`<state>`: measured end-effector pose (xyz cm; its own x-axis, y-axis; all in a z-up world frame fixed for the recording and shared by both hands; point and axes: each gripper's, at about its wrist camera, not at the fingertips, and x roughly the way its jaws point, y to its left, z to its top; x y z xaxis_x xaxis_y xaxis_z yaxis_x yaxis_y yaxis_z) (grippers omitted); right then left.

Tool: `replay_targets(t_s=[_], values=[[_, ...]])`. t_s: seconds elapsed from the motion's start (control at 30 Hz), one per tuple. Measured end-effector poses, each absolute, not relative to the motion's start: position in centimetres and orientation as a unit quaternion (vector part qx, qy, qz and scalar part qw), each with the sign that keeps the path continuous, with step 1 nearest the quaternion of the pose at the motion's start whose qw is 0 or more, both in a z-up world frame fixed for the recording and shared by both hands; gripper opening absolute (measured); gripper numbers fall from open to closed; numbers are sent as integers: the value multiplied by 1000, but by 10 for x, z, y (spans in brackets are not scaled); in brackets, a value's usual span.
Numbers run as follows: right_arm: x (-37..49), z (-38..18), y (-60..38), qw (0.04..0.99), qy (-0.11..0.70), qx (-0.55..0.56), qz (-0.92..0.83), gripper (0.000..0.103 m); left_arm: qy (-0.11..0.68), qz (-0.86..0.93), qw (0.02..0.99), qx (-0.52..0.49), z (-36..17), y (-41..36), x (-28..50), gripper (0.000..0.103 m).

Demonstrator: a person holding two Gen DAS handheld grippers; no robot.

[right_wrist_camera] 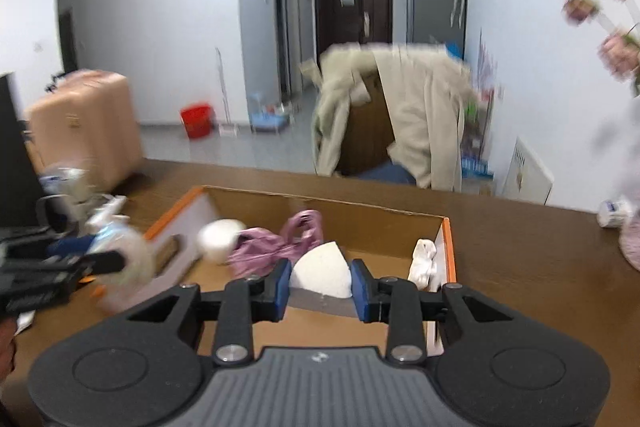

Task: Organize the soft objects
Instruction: 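Carry the pouch and triangular sponge into the box and open both grippers, then move both grippers back from the box toward the remaining soft items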

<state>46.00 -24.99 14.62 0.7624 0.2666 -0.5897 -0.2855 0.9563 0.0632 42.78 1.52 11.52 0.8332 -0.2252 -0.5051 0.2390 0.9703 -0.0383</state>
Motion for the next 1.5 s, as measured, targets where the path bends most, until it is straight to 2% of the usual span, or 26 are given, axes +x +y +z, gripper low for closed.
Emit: replay_targets(t_s=[0.1,0.27,0.33,0.37,0.4,0.57,0.7,0.87,1.03,1.17,1.23,1.3,1.43,1.5], values=[[526,125,-243,925,356,-26,131,31,284,-105,953,17,102,16,463,35],[591,85,-231,910,398,-14,114,40,289,-99,952,1,92,21,484,52],[602,78,-231,909,401,5,111,42,286,-100,953,-4,92,24,483,54],[604,76,-232,911,397,14,112,49,285,-100,953,-4,94,24,482,55],[605,76,-233,912,395,21,112,51,284,-102,953,-3,95,25,480,59],[585,98,-240,921,372,25,114,51,269,-94,958,-5,115,30,463,60],[536,139,-250,933,339,25,121,54,241,-96,966,-1,143,35,427,67],[450,190,-262,947,293,11,133,63,204,-102,974,0,181,42,366,76],[350,220,-269,957,247,1,151,72,185,-112,976,2,195,49,296,83],[270,221,-271,961,217,-7,169,77,169,-124,978,2,193,53,231,87],[231,216,-270,964,200,-8,174,82,159,-129,979,1,189,54,202,93],[195,208,-268,967,187,-14,174,83,146,-143,979,5,182,55,171,98],[133,178,-264,973,164,-22,164,92,133,-149,980,-12,158,57,116,100],[111,157,-263,974,161,-25,161,93,143,-159,976,-31,141,59,98,100]])
